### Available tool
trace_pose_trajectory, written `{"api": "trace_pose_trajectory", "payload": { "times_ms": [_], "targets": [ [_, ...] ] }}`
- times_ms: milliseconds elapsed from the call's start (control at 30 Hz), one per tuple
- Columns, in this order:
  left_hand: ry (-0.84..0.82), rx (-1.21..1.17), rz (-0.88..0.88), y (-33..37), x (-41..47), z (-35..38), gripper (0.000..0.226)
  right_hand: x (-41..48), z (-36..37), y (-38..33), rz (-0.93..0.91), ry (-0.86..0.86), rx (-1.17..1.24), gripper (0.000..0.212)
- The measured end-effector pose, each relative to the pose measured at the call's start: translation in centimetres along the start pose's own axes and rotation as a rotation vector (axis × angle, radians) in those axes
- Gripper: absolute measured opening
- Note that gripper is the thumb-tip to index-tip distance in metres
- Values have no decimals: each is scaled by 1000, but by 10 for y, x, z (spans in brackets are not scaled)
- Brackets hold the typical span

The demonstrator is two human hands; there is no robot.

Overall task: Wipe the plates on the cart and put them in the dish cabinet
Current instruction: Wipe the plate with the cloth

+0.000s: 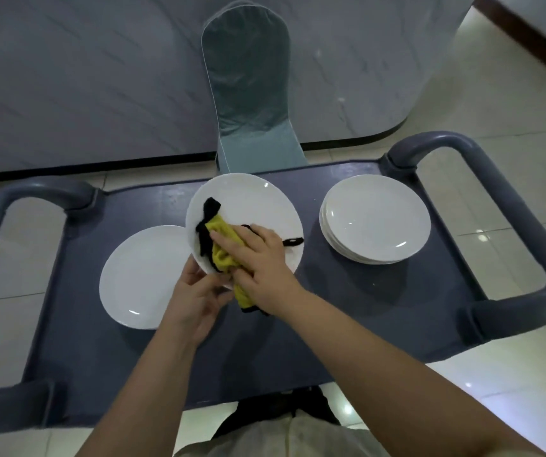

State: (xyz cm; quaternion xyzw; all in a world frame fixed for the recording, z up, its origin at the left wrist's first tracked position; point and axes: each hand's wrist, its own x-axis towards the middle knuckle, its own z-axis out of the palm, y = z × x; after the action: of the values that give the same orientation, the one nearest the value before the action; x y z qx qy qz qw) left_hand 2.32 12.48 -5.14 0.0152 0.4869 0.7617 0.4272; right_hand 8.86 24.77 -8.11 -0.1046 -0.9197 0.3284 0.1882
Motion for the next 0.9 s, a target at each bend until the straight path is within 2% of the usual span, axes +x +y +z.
{"api": "trace_pose_trajectory", "payload": {
  "times_ms": [67,233,333,467,567,667,733,800,900],
  "targets": [
    [-7,-18,-43,-7,-4,1,58,26,-7,5,15,39,-33,57],
    [115,-41,-27,-9,-2,7,56,41,-36,41,285,59,-101,59],
    [143,-78,-16,0,7,9,54,11,-49,54,209,-42,-154,57],
    [5,-65,-41,-8,10,24,55,4,-48,28,-38,-131,-144,59],
    [-41,-37,-88,-17,8,35,54,35,-53,27,14,-60,-151,59],
    [13,-50,-95,-14,7,33,53,47,-75,56,190,42,-245,56],
    [39,-62,-73,-10,10,30,52,27,-85,71,252,48,-303,58],
    [26,-65,-58,-7,14,28,51,-9,-80,67,224,33,-276,59],
    [-70,-28,-70,-9,16,28,51,-41,-53,36,66,-58,-182,54]
  ]
}}
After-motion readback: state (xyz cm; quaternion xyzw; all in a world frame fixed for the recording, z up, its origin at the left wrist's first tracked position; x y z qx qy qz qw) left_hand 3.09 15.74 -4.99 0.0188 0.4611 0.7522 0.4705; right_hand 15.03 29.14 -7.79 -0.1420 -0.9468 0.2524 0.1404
